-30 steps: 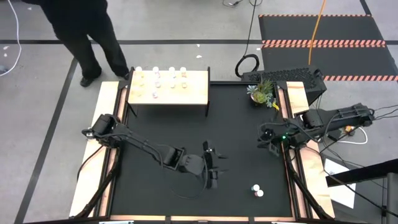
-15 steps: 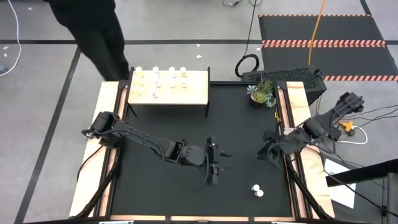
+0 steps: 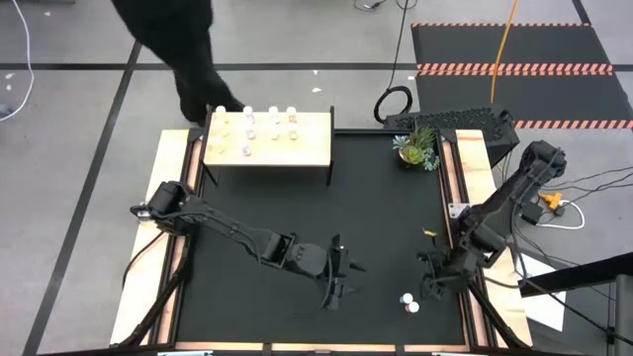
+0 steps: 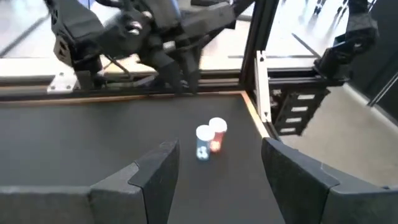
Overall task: Pick and place medicine bottles onto shelf by color
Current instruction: Put the blue medicine bottle aligned with the other blue medicine bottle on the shelf
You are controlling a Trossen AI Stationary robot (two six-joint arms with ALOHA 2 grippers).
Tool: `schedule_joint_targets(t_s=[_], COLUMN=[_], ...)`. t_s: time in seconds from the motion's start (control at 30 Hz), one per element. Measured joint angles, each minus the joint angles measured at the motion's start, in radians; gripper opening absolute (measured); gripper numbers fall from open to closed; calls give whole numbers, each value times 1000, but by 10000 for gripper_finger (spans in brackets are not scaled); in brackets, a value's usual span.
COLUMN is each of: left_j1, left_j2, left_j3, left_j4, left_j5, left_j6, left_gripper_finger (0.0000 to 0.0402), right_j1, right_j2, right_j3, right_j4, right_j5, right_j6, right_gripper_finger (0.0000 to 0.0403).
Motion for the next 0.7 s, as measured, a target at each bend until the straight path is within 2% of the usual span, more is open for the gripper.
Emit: schedule_joint_targets(t_s=[0.07, 0.2, 0.43, 0.57, 0.7], left_j1=[14, 42, 72, 75, 82], left_j2=[46, 173, 324, 389, 418], left_j3=[0, 0, 0, 0, 0], left_j4=[82, 274, 553, 598, 579], left_j5=[23, 142, 208, 221, 215], left_j6=[36, 63, 122, 226, 178], left_gripper_finger=[227, 227, 227, 227, 227], right_j1=[32, 92, 170, 177, 158], right_j2=[10, 21, 73, 143, 195], right_j3=[0, 0, 1, 0, 1], right_j4=[-2, -1, 15, 21, -72], right_j5=[-37, -66, -59, -29, -28], right_j6=[44, 113, 121, -5, -61], right_gripper_finger=[125, 125, 125, 125, 125])
